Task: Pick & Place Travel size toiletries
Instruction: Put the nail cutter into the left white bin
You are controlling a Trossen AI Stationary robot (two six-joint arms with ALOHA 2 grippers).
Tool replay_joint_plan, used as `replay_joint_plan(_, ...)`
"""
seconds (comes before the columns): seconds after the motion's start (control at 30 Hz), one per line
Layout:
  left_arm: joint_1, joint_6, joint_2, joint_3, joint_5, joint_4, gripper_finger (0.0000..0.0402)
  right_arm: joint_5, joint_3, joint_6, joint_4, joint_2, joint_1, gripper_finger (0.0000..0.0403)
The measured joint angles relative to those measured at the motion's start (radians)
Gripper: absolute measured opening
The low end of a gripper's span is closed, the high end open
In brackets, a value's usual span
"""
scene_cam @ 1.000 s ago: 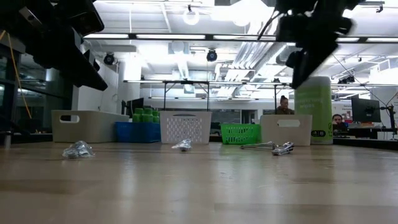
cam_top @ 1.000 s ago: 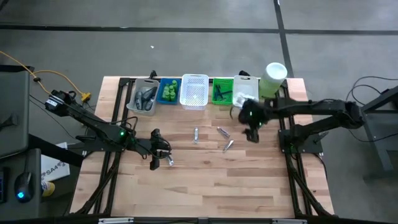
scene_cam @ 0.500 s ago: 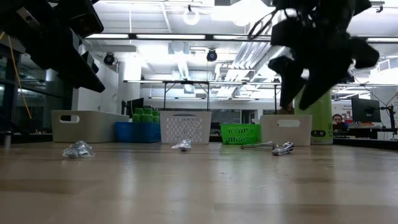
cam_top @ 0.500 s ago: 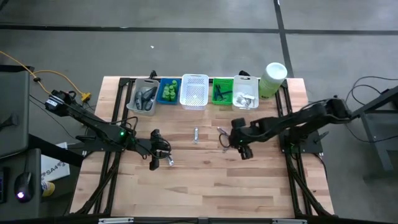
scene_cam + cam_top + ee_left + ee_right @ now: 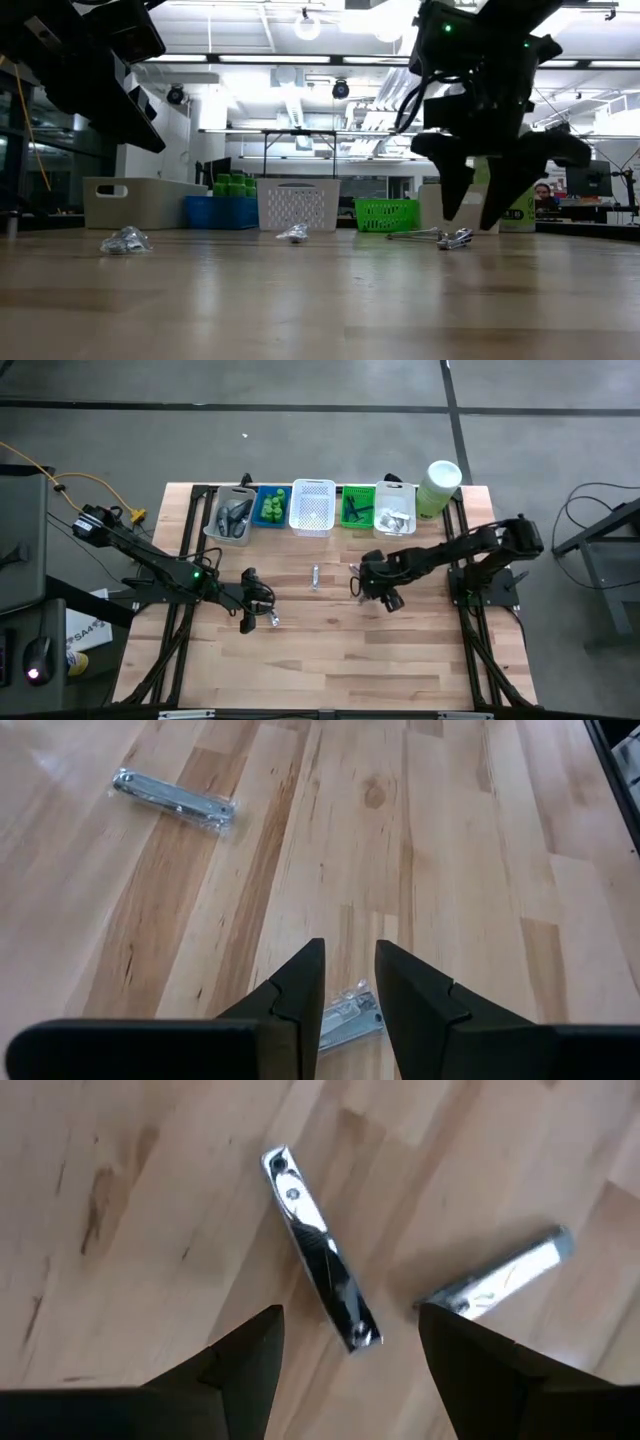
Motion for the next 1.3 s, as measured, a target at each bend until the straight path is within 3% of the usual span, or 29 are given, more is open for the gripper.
replay_joint_plan(0.4, 0.0, -0.001, 0.0, 0.0, 0.0, -0.01, 0.0092, -0.006, 0.002, -0.062, 0.037, 0.076, 0.006, 0.0226)
replay_joint_plan(0.57, 0.0, -0.016, 0.0, 0.0, 0.004, -0.024, 0.0092, -0.034, 0.005, 0.011, 0.009, 0.088, -0.007, 0.0221)
replay_joint_plan(0.7, 0.0, -0.025, 0.0, 0.0, 0.004, -0.032, 0.0092, -0.086, 0.004, 0.076, -0.01, 0.09, -0.023, 0.0191)
replay_joint_plan(1.13, 0.0, -0.031, 0.0, 0.0, 0.006, -0.046, 0.0092, -0.07, 0.002, 0.165, 0.003, 0.091, 0.026, 0.007)
replay_joint_plan(1.3, 0.0, -0.034, 0.0, 0.0, 0.006, -0.046, 0.0092, -0.053, 0.001, 0.251, 0.004, 0.091, 0.047, 0.0052)
